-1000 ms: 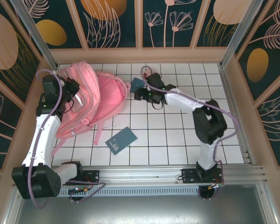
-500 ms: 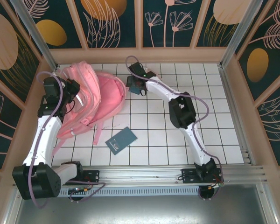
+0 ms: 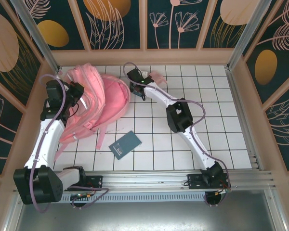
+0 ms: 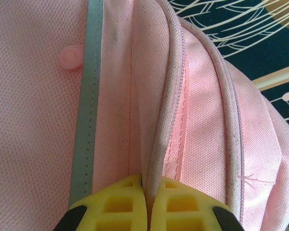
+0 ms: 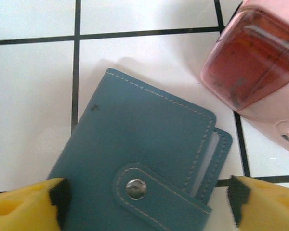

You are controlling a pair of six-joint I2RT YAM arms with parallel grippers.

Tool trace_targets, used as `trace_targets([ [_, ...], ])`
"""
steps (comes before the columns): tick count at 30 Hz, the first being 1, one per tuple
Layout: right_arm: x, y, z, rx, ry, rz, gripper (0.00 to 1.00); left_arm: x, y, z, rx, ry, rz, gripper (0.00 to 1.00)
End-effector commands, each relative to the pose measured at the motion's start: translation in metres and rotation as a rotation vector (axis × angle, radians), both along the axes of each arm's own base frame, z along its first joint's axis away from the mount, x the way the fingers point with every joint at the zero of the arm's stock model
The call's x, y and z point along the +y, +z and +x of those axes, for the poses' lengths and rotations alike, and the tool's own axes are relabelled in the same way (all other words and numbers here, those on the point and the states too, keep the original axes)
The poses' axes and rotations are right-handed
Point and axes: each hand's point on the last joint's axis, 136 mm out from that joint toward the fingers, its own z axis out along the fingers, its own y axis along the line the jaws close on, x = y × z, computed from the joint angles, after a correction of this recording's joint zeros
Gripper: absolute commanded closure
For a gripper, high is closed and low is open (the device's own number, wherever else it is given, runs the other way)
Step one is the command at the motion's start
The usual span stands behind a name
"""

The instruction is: Pack the student bag

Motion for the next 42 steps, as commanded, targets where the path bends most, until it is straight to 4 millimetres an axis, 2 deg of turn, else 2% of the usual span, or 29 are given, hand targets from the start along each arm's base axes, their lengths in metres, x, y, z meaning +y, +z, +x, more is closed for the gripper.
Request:
trace_targets([
  [1, -0.013, -0.049, -0.022, 0.143, 0.036, -0.047, 0.22, 0.015, -0.018, -0.002, 0.052, 0.068, 0.011, 1.0],
  [6, -0.018, -0.047, -0.045, 0.203, 0.073, -0.03, 0.27, 0.016, -0.015, -0.004, 0.047, 0.068, 0.021, 1.0],
  [10, -0.031, -0.038, -0.074, 0.246, 0.107, 0.011, 0.27, 0.015, -0.013, -0.004, 0.044, 0.063, 0.02, 1.0],
  [14, -0.049, -0.023, -0.111, 0.289, 0.149, 0.076, 0.29, 0.014, -0.013, -0.004, 0.041, 0.061, 0.018, 1.0],
  [19, -0.071, 0.013, -0.151, 0.281, 0.202, 0.11, 0.35, 0.012, -0.01, -0.004, 0.032, 0.052, 0.01, 1.0],
  [22, -0.08, 0.049, -0.157, 0.236, 0.182, 0.146, 0.38, 0.012, -0.01, -0.004, 0.031, 0.054, 0.006, 1.0],
  [23, -0.081, 0.061, -0.156, 0.221, 0.161, 0.159, 0.35, 0.012, -0.01, -0.003, 0.03, 0.051, 0.005, 1.0],
  [24, -0.082, 0.068, -0.155, 0.218, 0.136, 0.173, 0.26, 0.011, -0.01, -0.003, 0.029, 0.051, 0.004, 1.0],
  [25, -0.081, 0.071, -0.156, 0.235, 0.107, 0.189, 0.13, 0.012, -0.009, -0.002, 0.028, 0.05, 0.002, 1.0],
  [26, -0.082, 0.071, -0.155, 0.25, 0.063, 0.198, 0.03, 0.011, -0.008, -0.002, 0.027, 0.049, 0.002, 1.0],
  [27, -0.083, 0.069, -0.153, 0.273, 0.015, 0.202, 0.01, 0.011, -0.008, -0.002, 0.026, 0.047, 0.003, 1.0],
  [29, -0.083, 0.056, -0.151, 0.344, -0.082, 0.191, 0.01, 0.012, -0.005, -0.002, 0.023, 0.049, 0.006, 1.0],
  [31, -0.09, 0.043, -0.149, 0.399, -0.203, 0.133, 0.01, 0.012, -0.004, -0.002, 0.023, 0.051, 0.006, 1.0],
  [34, -0.092, 0.031, -0.147, 0.452, -0.305, 0.08, 0.01, 0.011, -0.003, -0.003, 0.021, 0.048, 0.003, 1.0],
  [42, -0.076, 0.002, -0.152, 0.501, -0.376, 0.174, 0.01, 0.01, -0.002, -0.004, 0.012, 0.042, -0.004, 1.0],
])
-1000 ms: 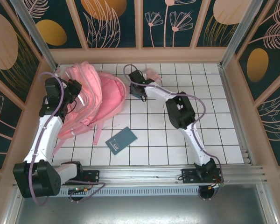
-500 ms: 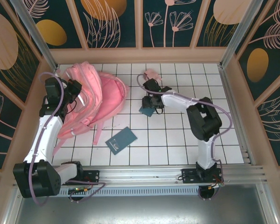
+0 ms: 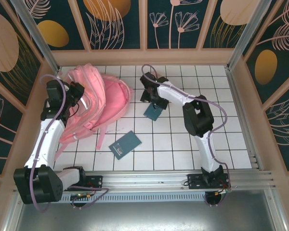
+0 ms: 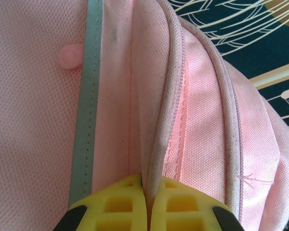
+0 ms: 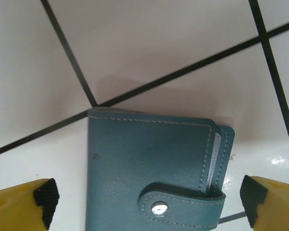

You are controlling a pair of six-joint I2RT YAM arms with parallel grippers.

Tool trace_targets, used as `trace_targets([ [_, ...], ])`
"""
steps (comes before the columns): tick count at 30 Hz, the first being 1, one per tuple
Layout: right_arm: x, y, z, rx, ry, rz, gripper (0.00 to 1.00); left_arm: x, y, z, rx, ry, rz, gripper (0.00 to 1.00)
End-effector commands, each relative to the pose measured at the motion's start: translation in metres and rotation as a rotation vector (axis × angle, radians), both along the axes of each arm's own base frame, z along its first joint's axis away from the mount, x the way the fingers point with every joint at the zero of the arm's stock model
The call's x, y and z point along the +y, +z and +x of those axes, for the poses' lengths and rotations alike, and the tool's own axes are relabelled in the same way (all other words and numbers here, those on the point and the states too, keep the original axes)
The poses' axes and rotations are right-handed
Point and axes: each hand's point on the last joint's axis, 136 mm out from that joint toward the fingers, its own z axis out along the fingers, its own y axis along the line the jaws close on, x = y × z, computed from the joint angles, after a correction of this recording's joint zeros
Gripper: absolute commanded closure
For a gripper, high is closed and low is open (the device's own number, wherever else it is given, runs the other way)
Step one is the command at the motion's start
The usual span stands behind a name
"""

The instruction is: Pack the student bag

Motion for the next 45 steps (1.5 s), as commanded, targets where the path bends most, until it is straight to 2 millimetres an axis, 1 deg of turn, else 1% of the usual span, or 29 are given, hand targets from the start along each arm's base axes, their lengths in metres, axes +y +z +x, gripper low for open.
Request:
trace_targets([
  [1, 0.005, -0.012, -0.01, 0.058, -0.05, 0.012, 0.01, 0.011, -0.002, -0.004, 0.01, 0.05, 0.001, 1.0],
  [5, 0.008, -0.022, -0.006, 0.05, -0.038, -0.002, 0.01, 0.009, -0.002, -0.004, 0.007, 0.04, -0.004, 1.0],
  [9, 0.008, -0.031, -0.011, 0.07, -0.056, 0.004, 0.03, 0.009, -0.003, -0.006, 0.005, 0.04, -0.004, 1.0],
  [15, 0.004, -0.046, -0.019, 0.084, -0.064, 0.009, 0.13, 0.009, -0.002, -0.006, 0.002, 0.037, -0.003, 1.0],
  [19, -0.001, -0.048, -0.022, 0.079, -0.074, 0.017, 0.24, 0.004, -0.001, -0.005, -0.005, 0.014, -0.017, 1.0],
  [21, -0.003, -0.043, -0.023, 0.065, -0.082, 0.03, 0.3, 0.0, 0.0, -0.004, -0.01, -0.005, -0.028, 1.0],
  [24, -0.009, -0.023, -0.02, 0.007, -0.095, 0.06, 0.37, -0.009, 0.005, 0.0, -0.03, -0.055, -0.051, 1.0],
  [26, -0.012, -0.009, -0.017, -0.036, -0.099, 0.082, 0.39, -0.02, 0.009, 0.004, -0.038, -0.106, -0.059, 1.0],
  [27, -0.017, -0.001, -0.016, -0.058, -0.104, 0.083, 0.4, -0.028, 0.009, 0.005, -0.033, -0.141, -0.057, 1.0],
  [28, -0.021, 0.005, -0.015, -0.079, -0.11, 0.085, 0.4, -0.035, 0.016, 0.008, -0.042, -0.173, -0.046, 1.0],
  [33, -0.042, 0.038, -0.018, -0.165, -0.114, 0.107, 0.41, -0.075, 0.028, 0.014, -0.018, -0.323, 0.025, 1.0],
  [36, -0.06, 0.072, -0.021, -0.272, -0.101, 0.085, 0.42, -0.092, 0.039, 0.014, -0.028, -0.409, 0.035, 1.0],
  [39, -0.078, 0.114, -0.027, -0.406, -0.069, 0.074, 0.44, -0.107, 0.047, 0.013, -0.023, -0.493, 0.055, 1.0],
  [40, -0.078, 0.13, -0.03, -0.459, -0.033, 0.097, 0.44, -0.113, 0.05, 0.013, -0.023, -0.522, 0.063, 1.0],
  [41, -0.074, 0.143, -0.033, -0.505, 0.016, 0.136, 0.45, -0.119, 0.053, 0.013, -0.024, -0.553, 0.065, 1.0],
  [43, -0.06, 0.173, -0.044, -0.602, 0.13, 0.249, 0.47, -0.136, 0.059, 0.012, -0.027, -0.629, 0.065, 1.0],
  [45, -0.046, 0.195, -0.054, -0.662, 0.223, 0.349, 0.49, -0.153, 0.068, 0.011, -0.039, -0.697, 0.083, 1.0],
])
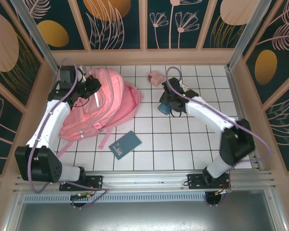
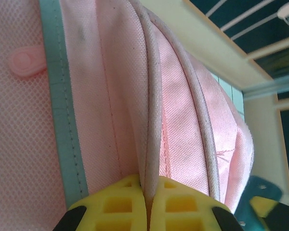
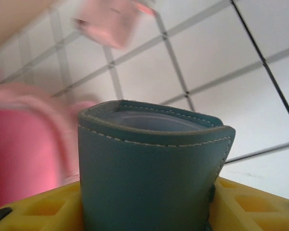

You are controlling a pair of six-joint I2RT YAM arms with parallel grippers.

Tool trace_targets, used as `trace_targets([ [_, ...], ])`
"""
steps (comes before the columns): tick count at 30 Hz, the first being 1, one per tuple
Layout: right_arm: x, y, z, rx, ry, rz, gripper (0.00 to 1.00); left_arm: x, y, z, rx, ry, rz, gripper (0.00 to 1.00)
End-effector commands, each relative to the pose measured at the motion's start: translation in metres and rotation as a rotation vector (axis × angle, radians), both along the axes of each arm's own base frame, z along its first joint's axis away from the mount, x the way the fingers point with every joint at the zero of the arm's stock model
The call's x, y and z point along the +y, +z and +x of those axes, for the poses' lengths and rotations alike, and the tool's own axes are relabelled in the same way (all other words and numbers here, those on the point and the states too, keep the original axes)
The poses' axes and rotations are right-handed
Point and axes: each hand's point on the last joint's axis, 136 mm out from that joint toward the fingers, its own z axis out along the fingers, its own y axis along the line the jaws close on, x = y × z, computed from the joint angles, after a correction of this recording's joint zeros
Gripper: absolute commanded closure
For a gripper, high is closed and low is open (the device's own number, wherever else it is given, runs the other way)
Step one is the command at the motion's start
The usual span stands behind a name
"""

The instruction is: Pack the student bag

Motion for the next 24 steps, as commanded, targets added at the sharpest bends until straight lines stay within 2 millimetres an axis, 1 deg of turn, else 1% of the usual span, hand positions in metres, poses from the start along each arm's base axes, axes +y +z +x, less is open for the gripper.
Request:
trace_targets([
  [1, 0.029, 0.043, -0.004, -0.173, 0.201, 0.099, 0.5, -0.054, 0.064, -0.007, -0.184, -0.263, -0.04, 1.0],
  [4, 0.057, 0.052, -0.014, -0.171, 0.334, 0.171, 0.54, -0.081, 0.082, -0.013, -0.208, -0.383, -0.086, 1.0],
  [6, 0.076, 0.053, -0.019, -0.161, 0.402, 0.202, 0.54, -0.091, 0.092, -0.017, -0.227, -0.431, -0.091, 1.0],
  [7, 0.085, 0.048, -0.021, -0.144, 0.433, 0.212, 0.54, -0.096, 0.096, -0.02, -0.236, -0.458, -0.094, 1.0],
  [10, 0.108, 0.038, -0.026, -0.111, 0.481, 0.225, 0.55, -0.101, 0.106, -0.027, -0.264, -0.505, -0.107, 1.0],
  [12, 0.117, 0.026, -0.024, -0.077, 0.477, 0.213, 0.55, -0.101, 0.106, -0.028, -0.27, -0.507, -0.092, 1.0],
  [16, 0.13, 0.0, -0.014, -0.016, 0.444, 0.156, 0.53, -0.1, 0.094, -0.029, -0.253, -0.514, -0.077, 1.0],
  [19, 0.128, -0.02, 0.005, 0.026, 0.348, 0.116, 0.49, -0.098, 0.091, -0.029, -0.254, -0.504, -0.073, 1.0],
  [24, 0.134, -0.055, 0.032, 0.112, 0.258, 0.061, 0.45, -0.095, 0.093, -0.025, -0.272, -0.455, -0.085, 1.0],
])
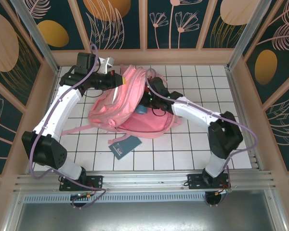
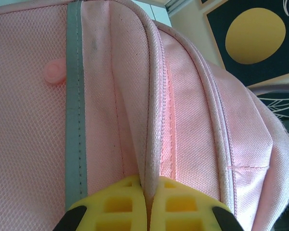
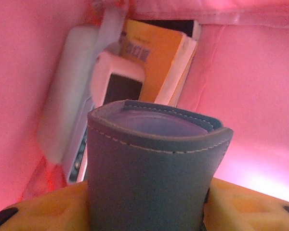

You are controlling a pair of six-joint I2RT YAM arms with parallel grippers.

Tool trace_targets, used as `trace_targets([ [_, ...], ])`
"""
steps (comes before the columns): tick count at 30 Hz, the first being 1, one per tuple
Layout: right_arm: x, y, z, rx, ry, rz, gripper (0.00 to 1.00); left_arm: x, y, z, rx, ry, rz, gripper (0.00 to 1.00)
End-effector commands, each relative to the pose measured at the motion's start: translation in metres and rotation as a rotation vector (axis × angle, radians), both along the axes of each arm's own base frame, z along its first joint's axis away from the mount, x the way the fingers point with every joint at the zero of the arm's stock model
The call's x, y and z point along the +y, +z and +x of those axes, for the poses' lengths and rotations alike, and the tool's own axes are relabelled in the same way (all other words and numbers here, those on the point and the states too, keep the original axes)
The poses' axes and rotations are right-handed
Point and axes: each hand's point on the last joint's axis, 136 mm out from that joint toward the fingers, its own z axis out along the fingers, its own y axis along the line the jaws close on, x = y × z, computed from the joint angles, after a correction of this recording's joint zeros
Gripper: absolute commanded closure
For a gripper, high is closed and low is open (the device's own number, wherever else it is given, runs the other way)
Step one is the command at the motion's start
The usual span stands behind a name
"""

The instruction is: Pack the student bag

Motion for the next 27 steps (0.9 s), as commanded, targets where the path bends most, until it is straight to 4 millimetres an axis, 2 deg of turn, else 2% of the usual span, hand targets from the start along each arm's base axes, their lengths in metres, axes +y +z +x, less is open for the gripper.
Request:
trace_targets([
  [1, 0.0, -0.016, 0.019, 0.045, -0.086, -0.047, 0.41, 0.0, 0.053, 0.003, -0.199, 0.003, -0.076, 1.0],
  [3, 0.006, -0.023, 0.026, 0.053, -0.08, -0.062, 0.23, 0.0, 0.054, 0.005, -0.198, 0.014, -0.09, 1.0],
  [5, 0.007, -0.02, 0.03, 0.04, -0.09, -0.076, 0.15, 0.001, 0.052, 0.008, -0.195, 0.032, -0.088, 1.0],
  [9, 0.006, 0.013, 0.025, -0.066, -0.059, -0.018, 0.07, 0.008, 0.044, 0.016, -0.181, 0.087, -0.065, 1.0],
  [11, 0.004, 0.032, 0.021, -0.133, -0.023, 0.013, 0.07, 0.019, 0.038, 0.023, -0.172, 0.15, -0.053, 1.0],
  [14, -0.001, 0.066, 0.009, -0.235, 0.032, 0.066, 0.09, 0.051, 0.028, 0.037, -0.142, 0.281, -0.088, 1.0],
  [17, -0.013, 0.1, -0.001, -0.334, 0.07, 0.118, 0.12, 0.103, 0.01, 0.051, -0.084, 0.456, -0.168, 1.0],
  [19, -0.027, 0.117, -0.003, -0.394, 0.064, 0.131, 0.13, 0.122, 0.005, 0.055, -0.078, 0.531, -0.187, 1.0],
  [22, -0.061, 0.113, 0.021, -0.361, -0.02, 0.08, 0.13, 0.135, 0.004, 0.059, -0.102, 0.605, -0.179, 1.0],
  [25, -0.094, 0.094, 0.054, -0.322, -0.099, -0.001, 0.13, 0.145, -0.002, 0.061, -0.095, 0.669, -0.163, 1.0],
  [27, -0.109, 0.081, 0.076, -0.31, -0.134, -0.076, 0.11, 0.154, -0.005, 0.06, -0.097, 0.72, -0.156, 1.0],
])
